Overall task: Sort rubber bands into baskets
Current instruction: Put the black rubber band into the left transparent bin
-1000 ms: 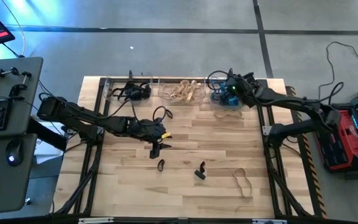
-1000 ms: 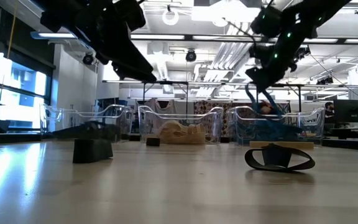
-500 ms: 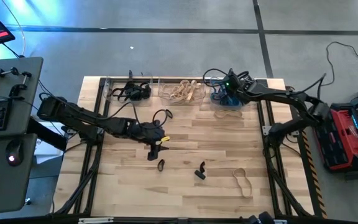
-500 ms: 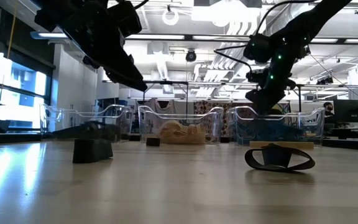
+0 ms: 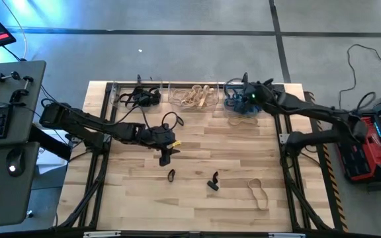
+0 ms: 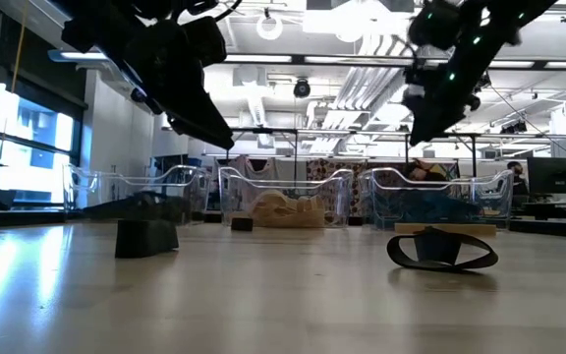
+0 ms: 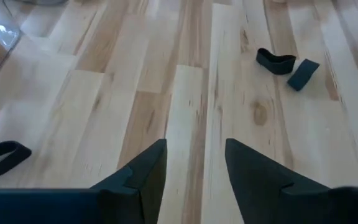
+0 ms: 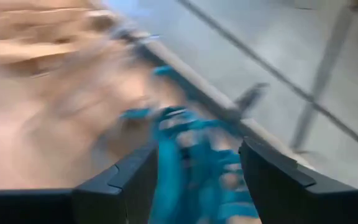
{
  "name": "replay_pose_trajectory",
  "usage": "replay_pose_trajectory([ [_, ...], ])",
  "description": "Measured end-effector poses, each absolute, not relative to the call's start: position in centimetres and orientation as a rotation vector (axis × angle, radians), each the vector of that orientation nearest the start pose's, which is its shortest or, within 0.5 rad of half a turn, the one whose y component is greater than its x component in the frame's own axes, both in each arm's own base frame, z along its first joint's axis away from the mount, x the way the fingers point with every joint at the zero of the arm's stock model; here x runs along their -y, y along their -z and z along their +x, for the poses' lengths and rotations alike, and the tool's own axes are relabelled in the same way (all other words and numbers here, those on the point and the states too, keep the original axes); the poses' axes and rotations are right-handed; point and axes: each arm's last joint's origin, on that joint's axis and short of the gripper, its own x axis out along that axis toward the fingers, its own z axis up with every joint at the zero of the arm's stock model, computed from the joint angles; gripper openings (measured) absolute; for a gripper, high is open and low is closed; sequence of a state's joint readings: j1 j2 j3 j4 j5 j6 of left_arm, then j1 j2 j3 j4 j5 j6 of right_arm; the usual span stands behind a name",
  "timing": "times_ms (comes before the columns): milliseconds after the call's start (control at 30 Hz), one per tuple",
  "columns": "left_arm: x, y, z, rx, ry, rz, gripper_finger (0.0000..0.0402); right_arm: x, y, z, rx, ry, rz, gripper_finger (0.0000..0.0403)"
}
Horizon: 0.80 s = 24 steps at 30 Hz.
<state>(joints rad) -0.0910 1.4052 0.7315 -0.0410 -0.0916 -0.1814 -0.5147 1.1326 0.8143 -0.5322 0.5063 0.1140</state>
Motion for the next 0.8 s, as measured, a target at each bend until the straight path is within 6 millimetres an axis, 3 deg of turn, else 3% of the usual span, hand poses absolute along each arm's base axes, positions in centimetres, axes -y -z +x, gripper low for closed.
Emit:
replay_pose_trajectory([
  [167, 2.4, -19.5, 27.8, -0.7, -0.047, -0.077, 0.012, 7.3, -25.5, 19.4, -0.866, 0.657, 0.148, 0.0209],
  [400, 2.7, -18.9, 27.8, -0.548, 0.024, -0.134, 0.0053, -0.5, -24.4, 21.4, -0.935, 0.23, 0.102, 0.0205],
  [633, 2.6, -17.9, 27.1, -0.546, 0.019, -0.152, 0.0005, -7.2, -22.0, 23.7, -0.938, 0.002, 0.036, 0.0204],
  [800, 2.7, -18.1, 27.3, -0.522, 0.041, -0.157, 0.0003, -10.2, -19.1, 26.0, -0.92, -0.123, 0.029, 0.0204],
])
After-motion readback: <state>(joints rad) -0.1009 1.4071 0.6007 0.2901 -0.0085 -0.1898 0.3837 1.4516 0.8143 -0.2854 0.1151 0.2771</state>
